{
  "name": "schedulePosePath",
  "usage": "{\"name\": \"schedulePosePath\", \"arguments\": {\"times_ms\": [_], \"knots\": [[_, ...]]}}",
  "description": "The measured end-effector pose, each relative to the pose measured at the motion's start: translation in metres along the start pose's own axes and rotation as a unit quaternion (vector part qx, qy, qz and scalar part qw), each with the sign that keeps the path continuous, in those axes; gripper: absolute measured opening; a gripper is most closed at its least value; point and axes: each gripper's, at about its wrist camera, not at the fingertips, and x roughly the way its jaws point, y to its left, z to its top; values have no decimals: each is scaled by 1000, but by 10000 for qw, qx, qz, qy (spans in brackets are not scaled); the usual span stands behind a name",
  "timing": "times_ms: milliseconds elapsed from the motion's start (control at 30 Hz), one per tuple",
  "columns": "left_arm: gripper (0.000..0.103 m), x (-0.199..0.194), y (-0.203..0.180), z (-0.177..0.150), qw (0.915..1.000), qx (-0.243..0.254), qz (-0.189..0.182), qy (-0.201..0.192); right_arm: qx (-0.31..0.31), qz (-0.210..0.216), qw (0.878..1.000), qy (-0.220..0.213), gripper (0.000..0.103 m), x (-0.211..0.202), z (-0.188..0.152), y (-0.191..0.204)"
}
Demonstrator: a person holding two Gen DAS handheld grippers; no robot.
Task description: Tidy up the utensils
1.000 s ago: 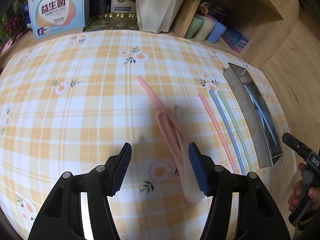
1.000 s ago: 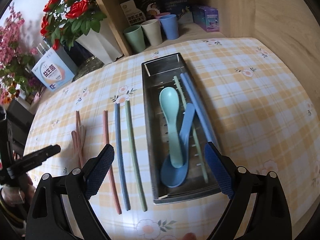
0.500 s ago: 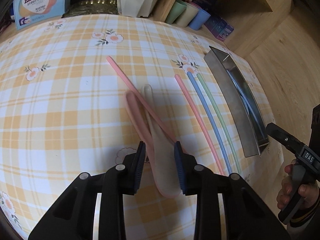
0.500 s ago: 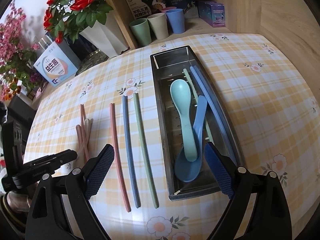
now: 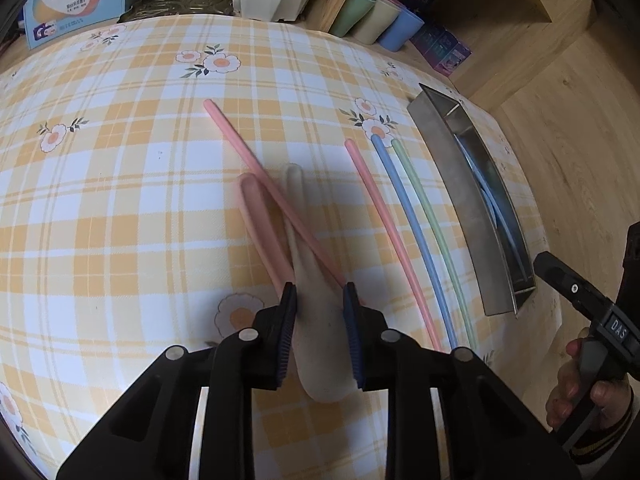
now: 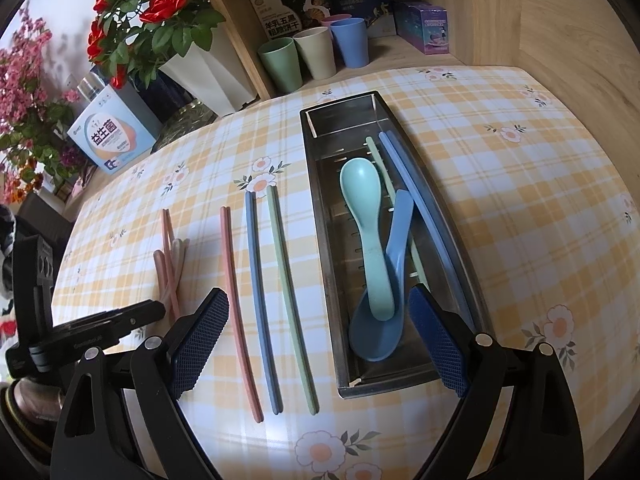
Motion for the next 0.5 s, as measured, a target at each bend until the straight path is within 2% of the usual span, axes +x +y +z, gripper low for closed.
{"name": "schedulePosePath", "arguments": {"times_ms": [333,433,467,500], "knots": [[32,-3,-1,-10,9996,112,233,98,32,85,10000,-16,88,-1,-3,2],[30,-4,-2,-11,9995,159,264,107,56,92,9999,-17,88,-2,-4,2],[23,-7,-2,-11,9995,173,252,53,71,93,9999,-21,88,-2,-4,1],[21,-10,-2,-11,9996,179,224,-16,89,95,9999,-29,88,-3,-5,0]]}}
